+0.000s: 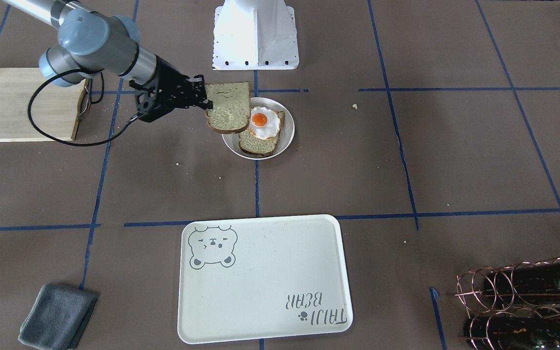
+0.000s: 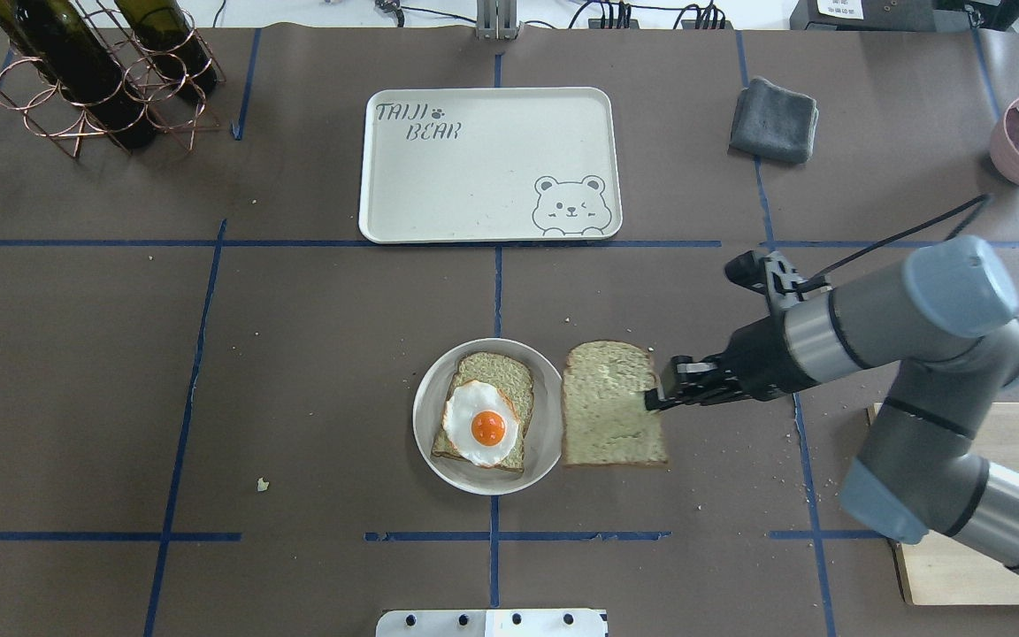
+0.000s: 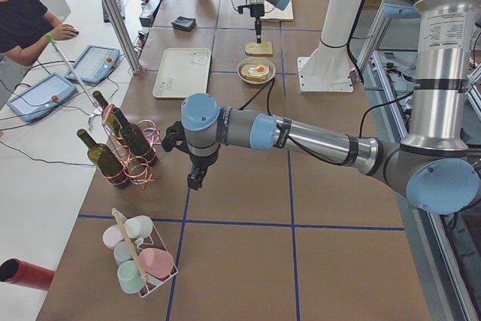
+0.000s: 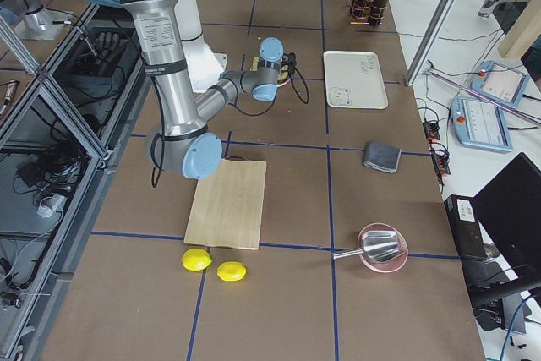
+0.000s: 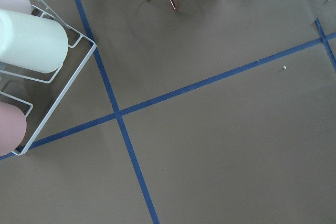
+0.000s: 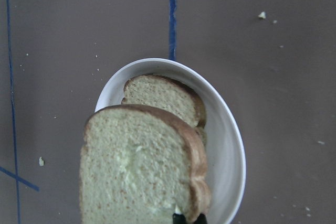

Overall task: Make sandwich and place on tray
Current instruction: 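Lift the bread slice with the right gripper and carry it over the egg plate, then lower the bread slice onto the egg and open the right gripper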

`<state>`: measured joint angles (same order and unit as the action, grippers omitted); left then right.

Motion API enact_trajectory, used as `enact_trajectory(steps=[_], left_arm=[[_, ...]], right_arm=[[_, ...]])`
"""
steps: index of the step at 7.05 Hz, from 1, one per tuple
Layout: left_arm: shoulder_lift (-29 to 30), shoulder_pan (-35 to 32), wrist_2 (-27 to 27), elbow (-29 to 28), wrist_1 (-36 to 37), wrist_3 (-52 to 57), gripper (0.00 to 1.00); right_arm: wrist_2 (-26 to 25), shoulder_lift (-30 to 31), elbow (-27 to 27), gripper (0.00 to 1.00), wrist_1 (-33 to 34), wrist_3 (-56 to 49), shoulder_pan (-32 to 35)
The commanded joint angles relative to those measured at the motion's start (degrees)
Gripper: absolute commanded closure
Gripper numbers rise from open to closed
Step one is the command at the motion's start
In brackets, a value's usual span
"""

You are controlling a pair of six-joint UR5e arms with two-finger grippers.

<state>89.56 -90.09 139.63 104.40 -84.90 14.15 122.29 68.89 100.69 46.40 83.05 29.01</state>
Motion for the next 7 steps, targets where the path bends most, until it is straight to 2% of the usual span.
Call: enact_trajectory(steps=[1,3,7], left_arm=[[0.0,0.0,0.0,0.1,0.0,0.0,0.0],[0.0,0.0,0.8,0.2,0.0,0.0,0.0],[-0.1,-0.1,0.8,0.3,0.0,0.0,0.0]], right_arm=[[-5.1,-5.3,-3.9,1.0,3.6,0.2,-2.6],[-7.8,-6.8,-5.0,1.0,3.8,9.2,-3.5],[-9.3,-6.1,-5.5,1.0,3.5,8.4,-4.3]])
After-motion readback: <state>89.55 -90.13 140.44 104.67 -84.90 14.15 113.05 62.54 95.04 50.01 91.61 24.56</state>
